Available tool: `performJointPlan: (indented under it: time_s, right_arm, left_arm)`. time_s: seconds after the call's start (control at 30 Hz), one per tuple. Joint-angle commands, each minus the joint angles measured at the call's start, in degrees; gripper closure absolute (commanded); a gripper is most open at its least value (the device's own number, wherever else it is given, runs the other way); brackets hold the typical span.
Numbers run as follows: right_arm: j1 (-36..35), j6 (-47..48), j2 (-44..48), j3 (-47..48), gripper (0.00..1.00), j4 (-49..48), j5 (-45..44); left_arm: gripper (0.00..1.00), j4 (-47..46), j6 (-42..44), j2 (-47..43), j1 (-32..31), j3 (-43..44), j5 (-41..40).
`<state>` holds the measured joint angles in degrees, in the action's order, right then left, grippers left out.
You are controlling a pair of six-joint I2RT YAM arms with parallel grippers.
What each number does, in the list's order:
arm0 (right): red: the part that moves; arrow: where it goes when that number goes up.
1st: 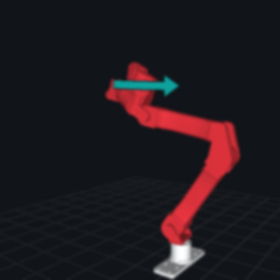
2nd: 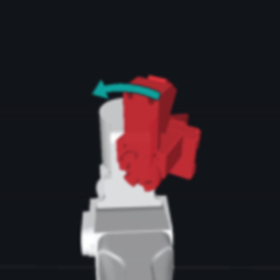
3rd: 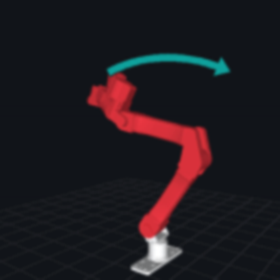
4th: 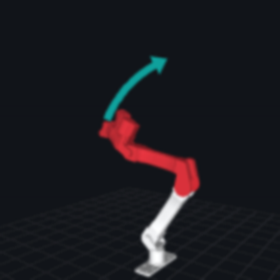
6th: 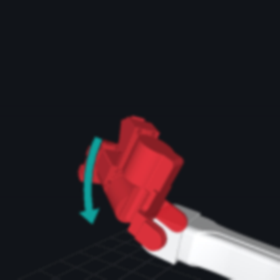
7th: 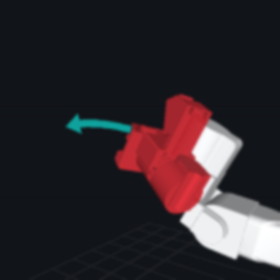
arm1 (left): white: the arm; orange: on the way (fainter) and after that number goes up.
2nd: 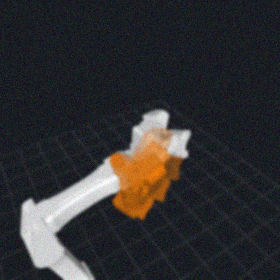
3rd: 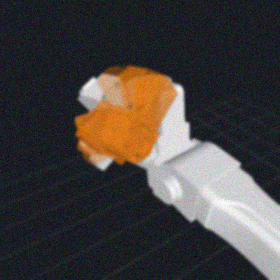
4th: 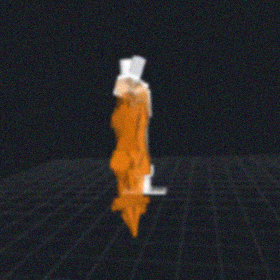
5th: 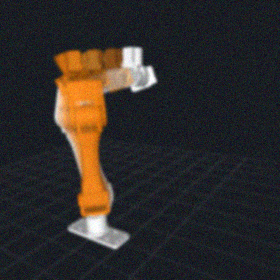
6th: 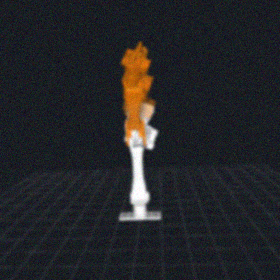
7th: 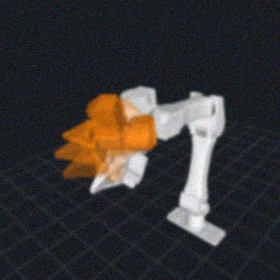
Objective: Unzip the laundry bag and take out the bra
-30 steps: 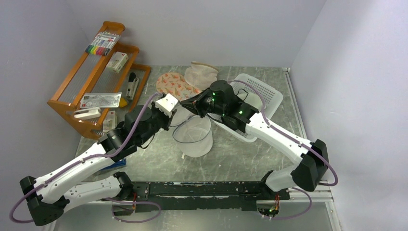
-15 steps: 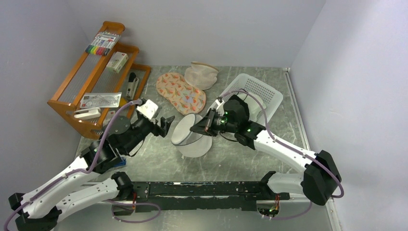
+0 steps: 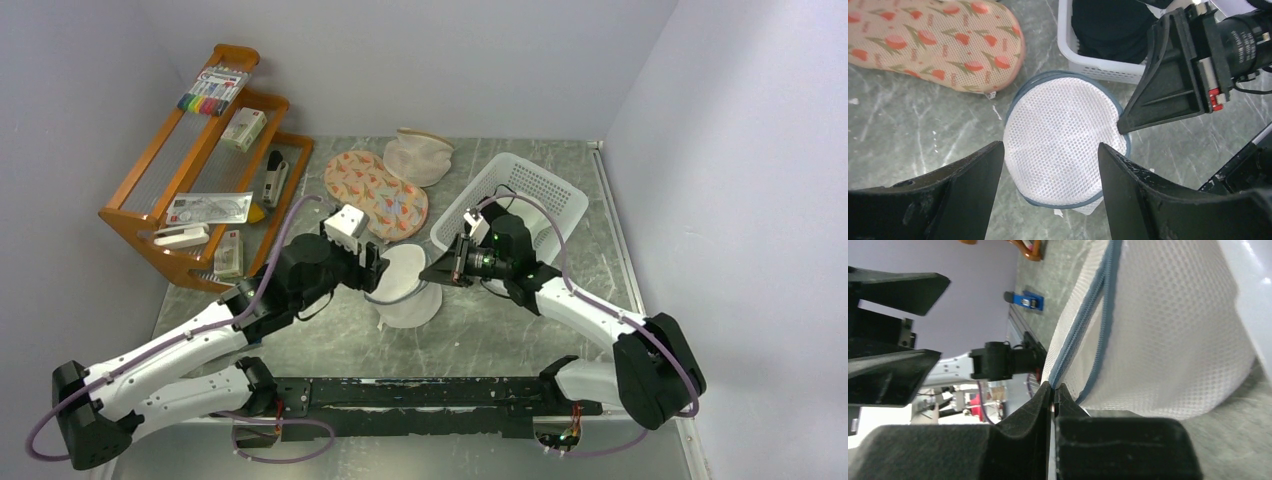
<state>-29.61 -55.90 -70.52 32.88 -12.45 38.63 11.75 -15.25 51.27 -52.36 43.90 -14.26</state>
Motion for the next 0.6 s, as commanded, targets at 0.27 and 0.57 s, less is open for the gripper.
performJointPlan:
  time_s: [0.27,0.57]
  right_arm:
    - [0.8,14.6,-9.18,-7.86,0.97,-4.73,-4.21]
    - [-2.51,18.89,-16.89,-6.59,0.93,-7.78,-13.48]
  left_arm:
    - [0.18,-1.61,-3.11,1.5,-0.29,1.19,1.07]
    - [0.18,0.51,-3.02,1.89,-0.31,2.51,0.68]
